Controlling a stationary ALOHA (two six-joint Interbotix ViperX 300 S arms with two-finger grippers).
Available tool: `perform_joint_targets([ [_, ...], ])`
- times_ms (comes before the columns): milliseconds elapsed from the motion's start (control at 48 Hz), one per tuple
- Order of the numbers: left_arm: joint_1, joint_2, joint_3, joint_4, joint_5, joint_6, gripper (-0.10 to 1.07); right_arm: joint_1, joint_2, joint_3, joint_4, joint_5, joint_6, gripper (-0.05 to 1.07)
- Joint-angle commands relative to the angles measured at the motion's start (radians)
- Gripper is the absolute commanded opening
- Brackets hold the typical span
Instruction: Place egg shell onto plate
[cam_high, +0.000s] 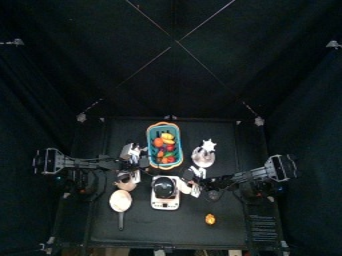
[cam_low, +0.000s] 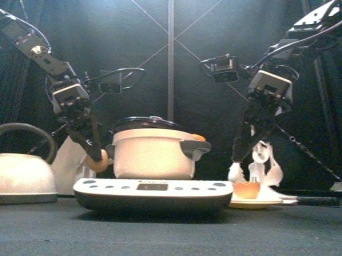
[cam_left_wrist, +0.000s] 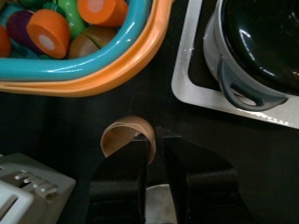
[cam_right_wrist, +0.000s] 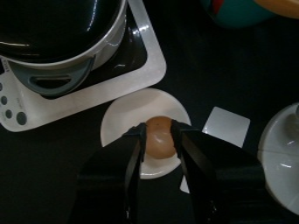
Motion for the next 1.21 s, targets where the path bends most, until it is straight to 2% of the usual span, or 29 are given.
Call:
perform_joint_targets([
  [0,-0.017,-0.012,-0.020,0.000,0.002,0.002,0.58,0.000,-0.029,-0.017,-0.003,-0.003,-0.002,0.70],
  [167,-0.077,-0.063,-0.018,0.000,0.011,0.000,0.58,0.008,-0.074,-0.026,-0.026,-0.003,-0.005,0.70],
  [312,-0.140,-0.137,-0.020,0.000,-0.034,0.003,0.58,0.034,-0.114,-0.034,-0.120,-0.008,0.000,0.70],
  [458,-0.169,-0.192,-0.003,0.000,-0.156,0.000,0.58,0.037,-0.143,-0.040,-0.186,-0.008,0.012,0.70],
  [646,-0.170,-0.190,0.005,0.000,-0.364,0.005,0.58,0.032,-0.169,-0.018,-0.150,0.023,0.014,0.70],
  [792,-0.169,-0.129,-0.012,-0.003,-0.535,0.002,0.58,0.032,-0.190,0.009,-0.107,0.061,0.014,0.70],
  [917,-0.169,-0.051,-0.051,-0.002,-0.614,0.002,0.58,0.032,-0.210,0.038,-0.061,0.089,0.014,0.70],
  [1188,-0.167,0.173,-0.225,0.009,-0.580,0.003,0.58,0.032,-0.213,0.089,0.049,0.110,0.014,0.70],
])
